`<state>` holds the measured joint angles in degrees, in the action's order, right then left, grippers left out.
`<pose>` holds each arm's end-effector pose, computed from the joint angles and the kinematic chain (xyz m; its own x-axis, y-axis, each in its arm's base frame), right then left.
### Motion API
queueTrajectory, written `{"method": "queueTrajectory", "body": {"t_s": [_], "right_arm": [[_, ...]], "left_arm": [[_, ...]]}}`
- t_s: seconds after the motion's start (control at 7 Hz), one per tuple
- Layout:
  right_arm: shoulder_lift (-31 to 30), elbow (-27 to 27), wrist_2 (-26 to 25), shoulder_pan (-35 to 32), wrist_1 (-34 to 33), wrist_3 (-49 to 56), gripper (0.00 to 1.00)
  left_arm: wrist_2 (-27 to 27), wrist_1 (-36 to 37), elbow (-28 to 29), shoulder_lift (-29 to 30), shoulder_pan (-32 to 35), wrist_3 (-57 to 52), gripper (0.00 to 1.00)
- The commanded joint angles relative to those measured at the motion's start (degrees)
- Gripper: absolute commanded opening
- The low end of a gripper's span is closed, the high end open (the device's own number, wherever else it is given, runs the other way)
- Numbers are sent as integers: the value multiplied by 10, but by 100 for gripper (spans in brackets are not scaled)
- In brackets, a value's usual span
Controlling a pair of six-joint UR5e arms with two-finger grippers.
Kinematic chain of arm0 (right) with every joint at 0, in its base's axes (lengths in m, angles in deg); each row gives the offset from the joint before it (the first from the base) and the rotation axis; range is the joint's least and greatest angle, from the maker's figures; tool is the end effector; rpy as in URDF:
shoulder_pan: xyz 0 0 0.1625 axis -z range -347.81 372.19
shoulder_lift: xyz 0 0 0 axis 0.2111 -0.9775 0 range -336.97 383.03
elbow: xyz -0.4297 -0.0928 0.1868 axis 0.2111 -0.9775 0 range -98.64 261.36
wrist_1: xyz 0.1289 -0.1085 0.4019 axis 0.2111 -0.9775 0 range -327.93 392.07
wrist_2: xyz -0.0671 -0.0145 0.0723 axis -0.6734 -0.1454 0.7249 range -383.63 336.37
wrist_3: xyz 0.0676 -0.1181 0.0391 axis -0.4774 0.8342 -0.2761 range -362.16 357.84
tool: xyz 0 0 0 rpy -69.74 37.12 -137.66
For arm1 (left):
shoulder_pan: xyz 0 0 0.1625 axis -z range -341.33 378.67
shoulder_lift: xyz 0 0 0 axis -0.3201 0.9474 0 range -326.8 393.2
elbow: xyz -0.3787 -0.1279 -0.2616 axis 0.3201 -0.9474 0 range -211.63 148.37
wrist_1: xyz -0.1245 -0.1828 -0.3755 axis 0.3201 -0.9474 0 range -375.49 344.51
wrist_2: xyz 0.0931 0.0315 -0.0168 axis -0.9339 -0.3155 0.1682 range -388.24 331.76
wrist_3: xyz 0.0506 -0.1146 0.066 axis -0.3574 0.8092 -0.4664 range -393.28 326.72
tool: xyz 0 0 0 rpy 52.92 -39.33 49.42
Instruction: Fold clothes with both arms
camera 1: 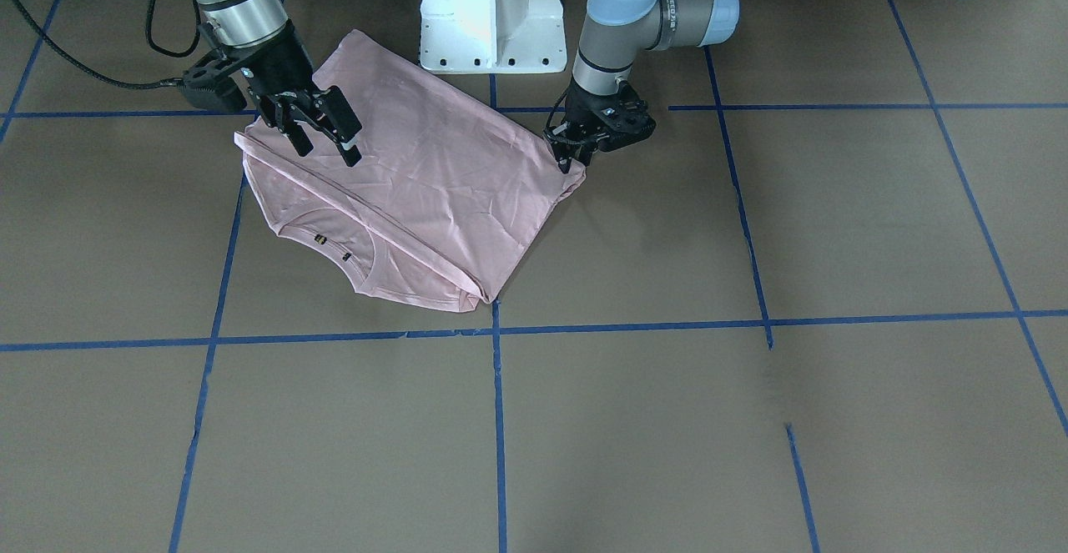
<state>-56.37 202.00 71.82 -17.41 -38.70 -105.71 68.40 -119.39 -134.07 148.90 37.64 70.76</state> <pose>-0.4379 -0.3865 0.3412 0.3182 0.4491 0.8349 -0.5086 0.8241 -0.2495 0.6293 -0.3400 0.3446 0.5069 -0.4290 -0.7477 0.3707 0.8915 -0.2602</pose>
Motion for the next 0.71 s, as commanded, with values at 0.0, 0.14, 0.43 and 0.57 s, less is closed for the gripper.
{"method": "queueTrajectory", "body": {"t_s": [0.0, 0.14, 0.43, 0.57], "right_arm": [[3, -3, 0, 1, 0, -1, 100], [3, -5, 0, 1, 0, -3, 100], [3, -6, 0, 1, 0, -4, 100], [3, -6, 0, 1, 0, -5, 100]], "left_arm": [[-10, 2, 0, 0, 16, -1, 0], [-9, 36, -13, 8, 30, -5, 0], [-12, 41, -7, 12, 61, -51, 0], [-24, 38, 0, 19, 93, -102, 0]]}}
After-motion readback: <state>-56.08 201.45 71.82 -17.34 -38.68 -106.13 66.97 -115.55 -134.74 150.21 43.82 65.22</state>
